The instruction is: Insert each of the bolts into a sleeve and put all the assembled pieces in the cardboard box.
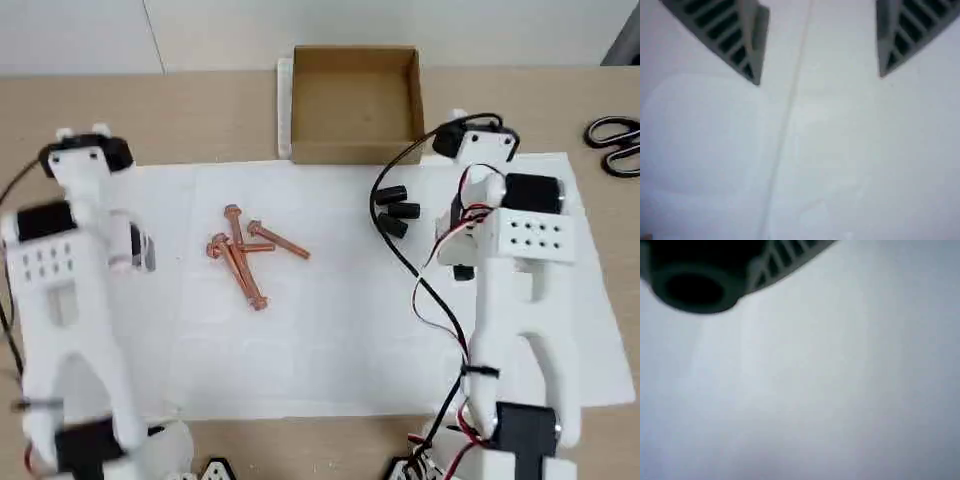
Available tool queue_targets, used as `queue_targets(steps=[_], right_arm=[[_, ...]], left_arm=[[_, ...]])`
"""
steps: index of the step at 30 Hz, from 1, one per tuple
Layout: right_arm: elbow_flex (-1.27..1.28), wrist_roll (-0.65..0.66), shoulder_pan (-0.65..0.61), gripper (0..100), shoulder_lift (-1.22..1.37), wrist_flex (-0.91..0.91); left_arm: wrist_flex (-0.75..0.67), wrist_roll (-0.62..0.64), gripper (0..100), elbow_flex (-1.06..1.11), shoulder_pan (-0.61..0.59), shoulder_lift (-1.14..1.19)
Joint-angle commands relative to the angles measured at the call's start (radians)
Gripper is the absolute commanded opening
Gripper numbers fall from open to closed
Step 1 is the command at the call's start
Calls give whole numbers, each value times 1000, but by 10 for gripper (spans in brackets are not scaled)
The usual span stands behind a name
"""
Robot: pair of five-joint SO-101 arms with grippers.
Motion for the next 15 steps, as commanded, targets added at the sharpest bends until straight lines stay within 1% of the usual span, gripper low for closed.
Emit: queue_targets(steps=[1,4,6,8,10,12,15], right_arm=[[-55,-5,8,4,-54,44],[-55,-6,8,4,-54,70],[-55,-6,8,4,-61,84],[-58,-8,8,4,-62,96],[-58,-12,8,4,-62,102],[-58,-34,10,4,-62,102],[-58,-40,10,4,-62,102]], left_arm=[[66,28,148,-255,26,192],[81,157,145,-369,63,315],[77,176,145,-403,118,376],[75,190,145,-423,198,434],[81,230,145,-424,267,485],[83,265,145,-427,310,528],[3,348,145,-427,351,563]])
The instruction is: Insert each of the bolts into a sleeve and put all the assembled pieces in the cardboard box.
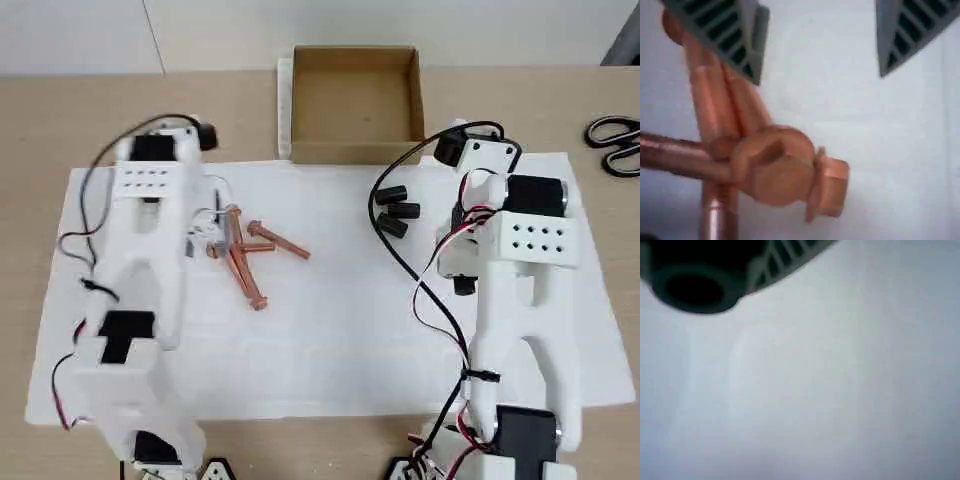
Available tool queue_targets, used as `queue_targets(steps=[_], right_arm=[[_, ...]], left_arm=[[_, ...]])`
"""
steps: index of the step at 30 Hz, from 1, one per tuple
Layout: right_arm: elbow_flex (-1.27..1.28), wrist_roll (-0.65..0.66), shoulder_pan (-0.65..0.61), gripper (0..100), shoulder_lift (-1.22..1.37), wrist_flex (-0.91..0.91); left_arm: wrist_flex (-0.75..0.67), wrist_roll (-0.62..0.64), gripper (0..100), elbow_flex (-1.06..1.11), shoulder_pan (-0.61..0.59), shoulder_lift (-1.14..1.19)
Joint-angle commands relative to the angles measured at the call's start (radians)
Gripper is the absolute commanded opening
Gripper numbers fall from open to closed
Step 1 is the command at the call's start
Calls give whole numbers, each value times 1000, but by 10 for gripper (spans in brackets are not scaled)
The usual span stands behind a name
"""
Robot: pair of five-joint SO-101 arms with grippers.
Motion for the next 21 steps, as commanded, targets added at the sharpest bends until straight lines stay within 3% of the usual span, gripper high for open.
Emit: queue_targets(steps=[1,5,14,21], right_arm=[[-58,-15,10,4,-51,12],[-58,-15,10,4,-51,12],[-58,-15,10,4,-51,12],[-58,-15,10,4,-51,12]], left_arm=[[-97,112,145,-42,44,9],[-198,216,145,-42,54,20],[-364,215,145,-42,66,21],[-371,215,145,-38,46,43]])
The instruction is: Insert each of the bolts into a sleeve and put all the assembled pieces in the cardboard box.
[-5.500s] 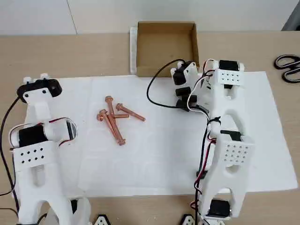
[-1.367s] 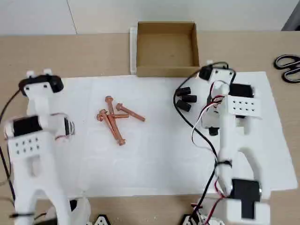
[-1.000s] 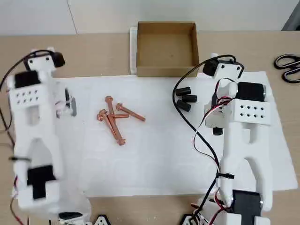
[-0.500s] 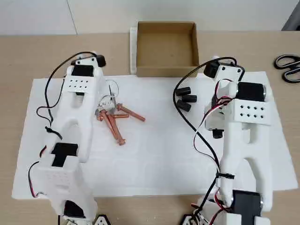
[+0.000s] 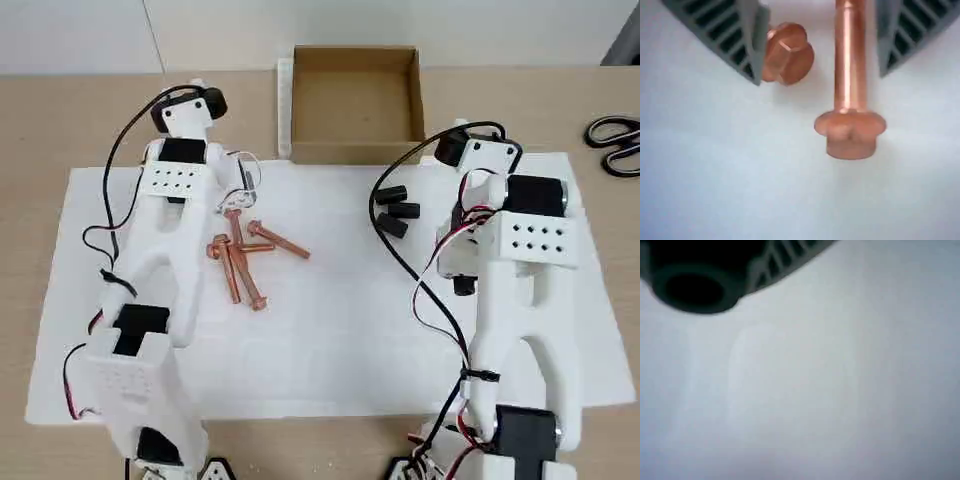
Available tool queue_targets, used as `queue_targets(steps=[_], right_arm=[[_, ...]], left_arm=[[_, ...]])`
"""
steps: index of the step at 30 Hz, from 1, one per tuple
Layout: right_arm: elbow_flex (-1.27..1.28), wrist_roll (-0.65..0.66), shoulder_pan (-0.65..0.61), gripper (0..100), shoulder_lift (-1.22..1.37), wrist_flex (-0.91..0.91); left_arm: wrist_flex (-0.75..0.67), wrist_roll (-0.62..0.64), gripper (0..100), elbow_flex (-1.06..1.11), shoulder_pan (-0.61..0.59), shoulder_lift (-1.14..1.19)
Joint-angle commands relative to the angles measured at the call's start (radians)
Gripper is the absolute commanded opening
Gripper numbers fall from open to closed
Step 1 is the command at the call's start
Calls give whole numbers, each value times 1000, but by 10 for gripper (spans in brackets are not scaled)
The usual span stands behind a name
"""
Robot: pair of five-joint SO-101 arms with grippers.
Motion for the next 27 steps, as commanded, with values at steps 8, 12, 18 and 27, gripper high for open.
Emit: queue_targets(steps=[8,12,18,27], right_arm=[[-57,-11,10,4,-51,10],[-57,-11,10,4,-51,10],[-57,-11,10,4,-51,10],[-55,-11,10,4,-51,10]], left_arm=[[6,2,101,-39,-43,132],[17,2,96,-67,-40,135],[3,0,95,-76,-43,184],[-37,0,47,-119,-40,232]])
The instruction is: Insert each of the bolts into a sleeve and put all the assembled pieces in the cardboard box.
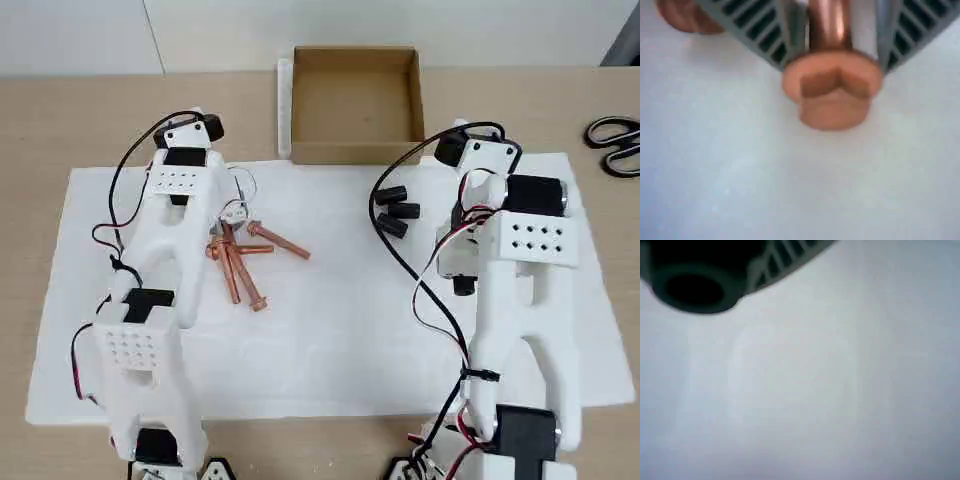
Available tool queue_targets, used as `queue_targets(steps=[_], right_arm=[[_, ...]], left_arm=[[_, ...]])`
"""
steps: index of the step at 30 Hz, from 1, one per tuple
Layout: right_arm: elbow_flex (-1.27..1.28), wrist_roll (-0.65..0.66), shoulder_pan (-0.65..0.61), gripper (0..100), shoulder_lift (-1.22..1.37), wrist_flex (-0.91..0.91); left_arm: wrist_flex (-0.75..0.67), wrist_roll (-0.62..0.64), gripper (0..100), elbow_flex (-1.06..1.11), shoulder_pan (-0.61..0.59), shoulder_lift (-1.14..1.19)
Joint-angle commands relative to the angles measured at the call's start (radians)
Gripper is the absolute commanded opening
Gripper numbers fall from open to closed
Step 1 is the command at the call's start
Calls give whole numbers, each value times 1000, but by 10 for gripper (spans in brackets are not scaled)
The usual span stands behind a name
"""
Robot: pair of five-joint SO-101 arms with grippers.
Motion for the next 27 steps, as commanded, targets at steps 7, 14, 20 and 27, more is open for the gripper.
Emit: queue_targets(steps=[7,14,20,27], right_arm=[[-55,-11,10,4,-51,10],[-55,-11,10,4,-51,10],[-54,-11,8,4,-51,10],[-54,-11,8,4,-51,10]], left_arm=[[44,2,6,-160,-2,12],[121,2,6,-269,0,12],[153,2,6,-317,2,17],[152,2,6,-318,66,12]])
